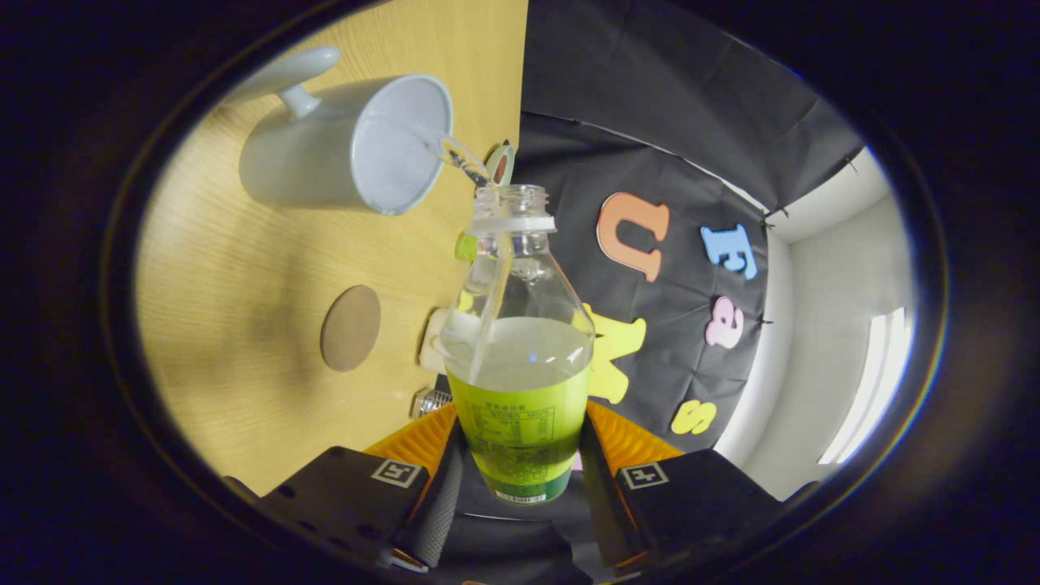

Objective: Take the bottle from table, then pour the juice into the cup, finally place the bottle on the coaster

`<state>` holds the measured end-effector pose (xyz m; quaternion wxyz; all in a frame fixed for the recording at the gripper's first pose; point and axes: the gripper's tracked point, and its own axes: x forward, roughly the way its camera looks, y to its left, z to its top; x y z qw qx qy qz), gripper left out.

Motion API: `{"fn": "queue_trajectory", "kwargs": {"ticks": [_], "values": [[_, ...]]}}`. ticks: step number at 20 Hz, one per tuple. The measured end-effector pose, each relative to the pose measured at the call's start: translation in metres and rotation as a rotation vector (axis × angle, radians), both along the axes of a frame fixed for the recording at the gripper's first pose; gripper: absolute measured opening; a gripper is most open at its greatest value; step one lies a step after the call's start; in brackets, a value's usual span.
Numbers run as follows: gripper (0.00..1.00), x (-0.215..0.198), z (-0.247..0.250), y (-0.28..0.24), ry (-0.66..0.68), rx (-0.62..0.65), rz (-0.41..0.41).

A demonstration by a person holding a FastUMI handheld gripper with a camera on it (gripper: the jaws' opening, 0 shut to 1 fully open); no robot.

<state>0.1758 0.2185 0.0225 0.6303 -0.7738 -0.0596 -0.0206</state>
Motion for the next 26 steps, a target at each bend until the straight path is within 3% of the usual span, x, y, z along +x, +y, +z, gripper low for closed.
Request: {"fn": "queue_trajectory", "kwargs": {"ticks": [26], "values": [[0.74, 0.0, 0.042, 0.006, -0.067, -0.095, 0.017]]}}
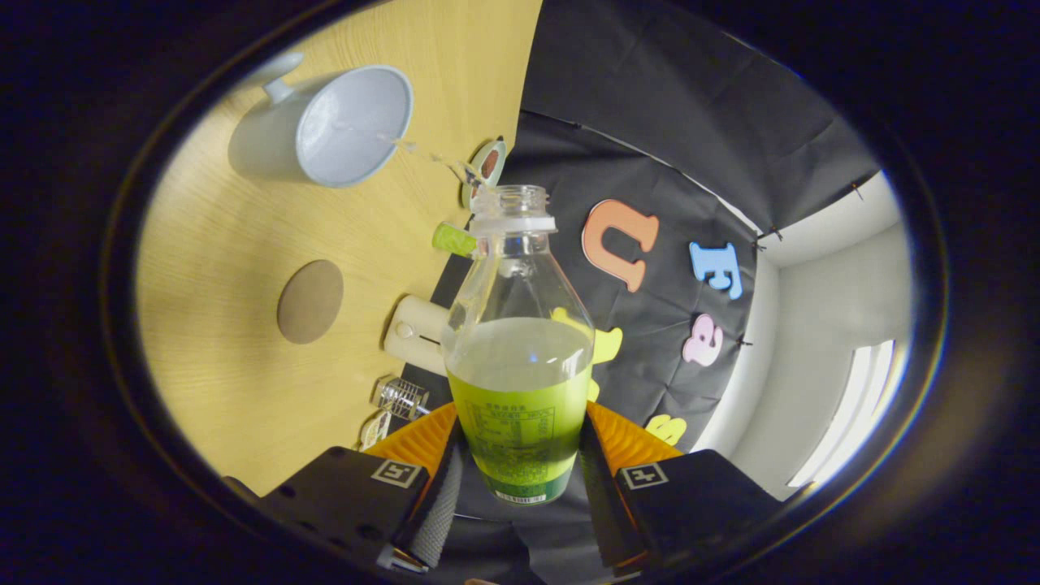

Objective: Take the bottle from table, then pour the juice into the cup, finally place the bottle on the coaster

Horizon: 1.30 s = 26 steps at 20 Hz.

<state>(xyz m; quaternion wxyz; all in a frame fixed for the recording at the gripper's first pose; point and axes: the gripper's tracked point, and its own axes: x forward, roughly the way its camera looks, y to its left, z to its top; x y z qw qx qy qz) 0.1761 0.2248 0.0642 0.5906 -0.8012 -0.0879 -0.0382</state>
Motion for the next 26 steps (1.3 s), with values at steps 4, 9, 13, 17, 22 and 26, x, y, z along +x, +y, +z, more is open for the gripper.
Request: {"fn": "queue_trajectory", "kwargs": {"ticks": [4, 9, 13, 17, 22, 26], "values": [[0.74, -0.002, 0.008, 0.0, -0.014, -0.016, 0.002], [0.74, -0.003, 0.014, 0.003, -0.034, -0.047, 0.006], [0.74, -0.003, 0.019, 0.005, -0.042, -0.073, 0.008], [0.74, -0.004, 0.024, 0.008, -0.056, -0.096, 0.014], [0.74, -0.005, 0.027, 0.012, -0.069, -0.119, 0.025], [0.74, -0.006, 0.034, 0.013, -0.079, -0.134, 0.029]]}}
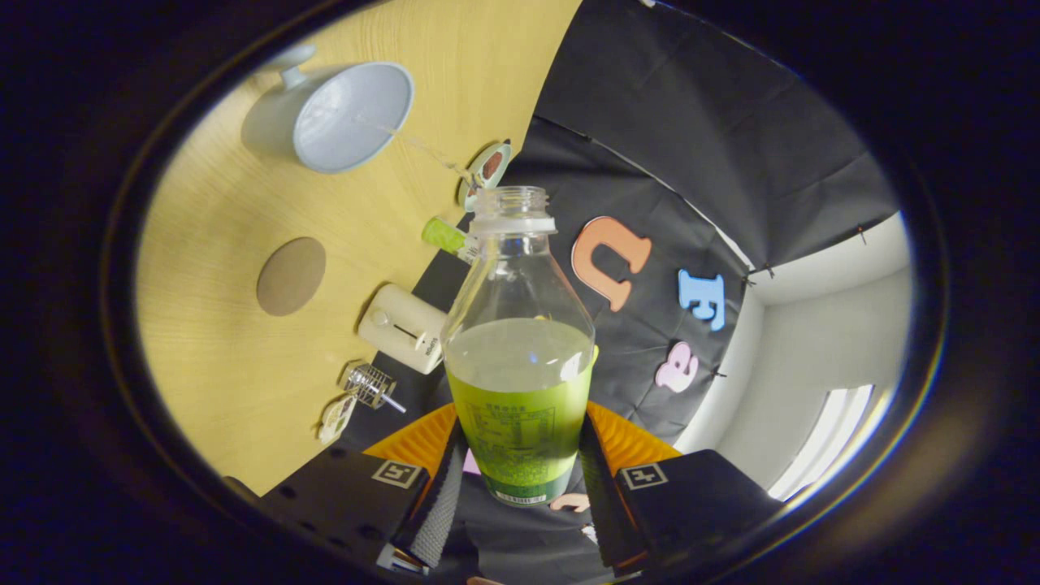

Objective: Take the bottle from table, then pour the juice into the cup, finally place the bottle on the coaster

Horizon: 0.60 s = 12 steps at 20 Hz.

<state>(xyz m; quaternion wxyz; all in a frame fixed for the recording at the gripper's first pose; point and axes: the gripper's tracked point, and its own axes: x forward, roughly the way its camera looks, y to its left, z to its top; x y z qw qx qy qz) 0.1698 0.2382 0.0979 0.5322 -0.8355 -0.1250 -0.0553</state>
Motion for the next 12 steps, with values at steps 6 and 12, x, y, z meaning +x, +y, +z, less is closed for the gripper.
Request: {"fn": "queue_trajectory", "kwargs": {"ticks": [6, 12], "values": [[0.74, -0.0002, 0.002, 0.0017, -0.007, -0.018, 0.005], [0.74, 0.0007, 0.0031, 0.0013, -0.008, -0.017, 0.005]]}}
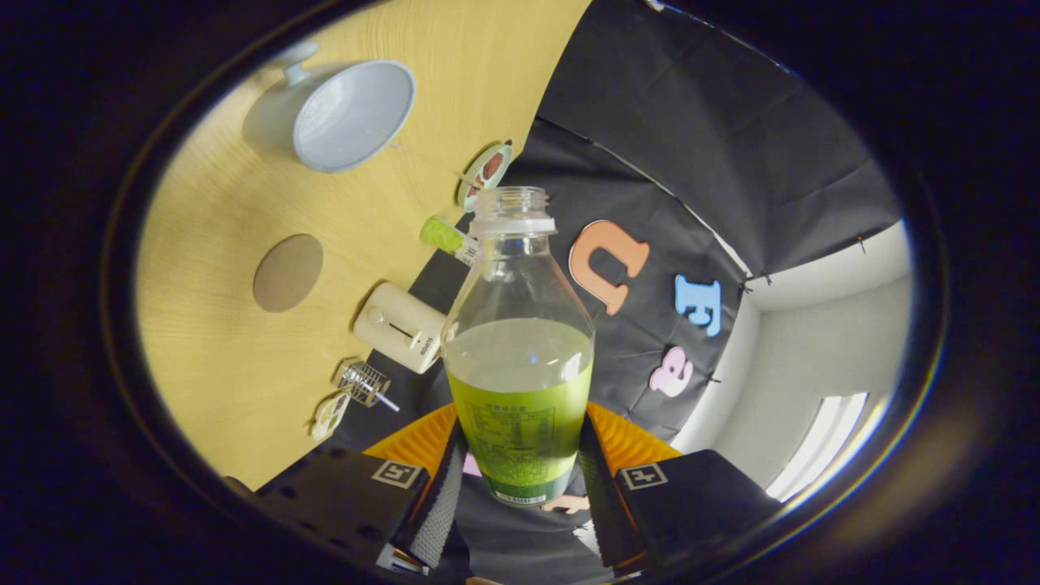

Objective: Take the bottle from table, then pour the juice into the cup, finally place the bottle on the coaster

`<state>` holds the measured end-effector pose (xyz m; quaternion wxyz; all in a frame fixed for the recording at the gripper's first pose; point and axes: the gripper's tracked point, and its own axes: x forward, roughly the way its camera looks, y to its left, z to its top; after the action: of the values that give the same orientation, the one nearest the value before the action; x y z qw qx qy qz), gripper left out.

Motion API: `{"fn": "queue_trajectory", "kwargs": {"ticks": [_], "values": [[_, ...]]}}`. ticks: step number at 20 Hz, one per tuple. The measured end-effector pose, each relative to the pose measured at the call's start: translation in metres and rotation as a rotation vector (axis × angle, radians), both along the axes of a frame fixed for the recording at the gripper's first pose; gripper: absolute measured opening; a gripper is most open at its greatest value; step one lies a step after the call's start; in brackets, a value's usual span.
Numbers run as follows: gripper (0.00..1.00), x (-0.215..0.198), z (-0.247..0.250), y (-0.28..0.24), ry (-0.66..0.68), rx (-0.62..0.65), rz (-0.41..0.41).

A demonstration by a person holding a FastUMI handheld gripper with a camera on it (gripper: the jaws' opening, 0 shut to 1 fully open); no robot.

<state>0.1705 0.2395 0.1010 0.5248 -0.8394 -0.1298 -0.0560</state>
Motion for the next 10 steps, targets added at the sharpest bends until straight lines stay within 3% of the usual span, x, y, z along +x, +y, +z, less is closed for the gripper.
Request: {"fn": "queue_trajectory", "kwargs": {"ticks": [5, 10], "values": [[0.74, 0.0, -0.002, -0.002, 0.014, 0.043, 0.005], [0.74, 0.002, -0.031, -0.016, 0.158, 0.24, -0.03]]}}
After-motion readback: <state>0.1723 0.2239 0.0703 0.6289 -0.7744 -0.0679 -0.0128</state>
